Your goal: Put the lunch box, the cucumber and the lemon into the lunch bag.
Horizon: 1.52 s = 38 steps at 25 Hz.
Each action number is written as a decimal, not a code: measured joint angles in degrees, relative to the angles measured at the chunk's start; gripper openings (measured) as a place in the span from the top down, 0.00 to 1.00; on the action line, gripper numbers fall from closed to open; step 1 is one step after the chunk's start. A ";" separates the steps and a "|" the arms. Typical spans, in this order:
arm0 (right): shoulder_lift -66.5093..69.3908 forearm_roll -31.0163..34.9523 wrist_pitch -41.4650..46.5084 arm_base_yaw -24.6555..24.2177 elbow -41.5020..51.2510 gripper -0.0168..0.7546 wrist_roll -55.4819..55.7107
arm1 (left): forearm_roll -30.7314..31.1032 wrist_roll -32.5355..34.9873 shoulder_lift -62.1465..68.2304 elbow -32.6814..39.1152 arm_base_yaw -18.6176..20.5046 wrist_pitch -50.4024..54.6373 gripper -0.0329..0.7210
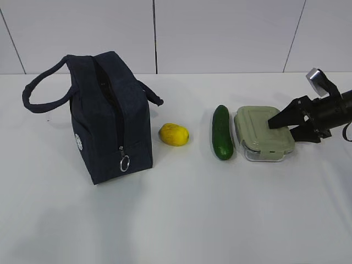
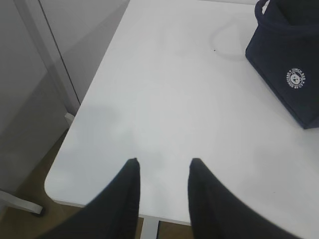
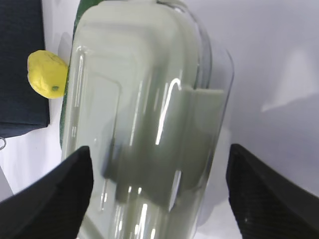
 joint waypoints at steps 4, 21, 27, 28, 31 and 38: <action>1.35 1.11 0.00 0.00 -0.07 0.18 0.11 | 0.00 0.00 0.00 0.00 0.00 0.00 0.65; 1.98 3.01 0.49 0.48 -0.15 0.20 0.22 | 0.00 0.00 0.00 0.00 0.00 0.00 0.65; 1.98 2.80 0.49 2.19 -0.15 0.20 0.22 | 0.00 0.00 0.00 0.00 0.00 0.00 0.65; 1.98 2.75 0.49 2.22 -0.15 0.20 0.22 | 0.00 0.00 0.00 0.00 0.00 0.00 0.65; 1.98 2.39 0.49 2.31 -0.15 0.21 0.22 | 0.00 0.00 0.00 0.00 0.00 0.00 0.65; 1.98 2.15 1.22 2.31 -0.28 0.34 0.34 | 0.00 0.00 0.00 0.00 0.00 0.00 0.65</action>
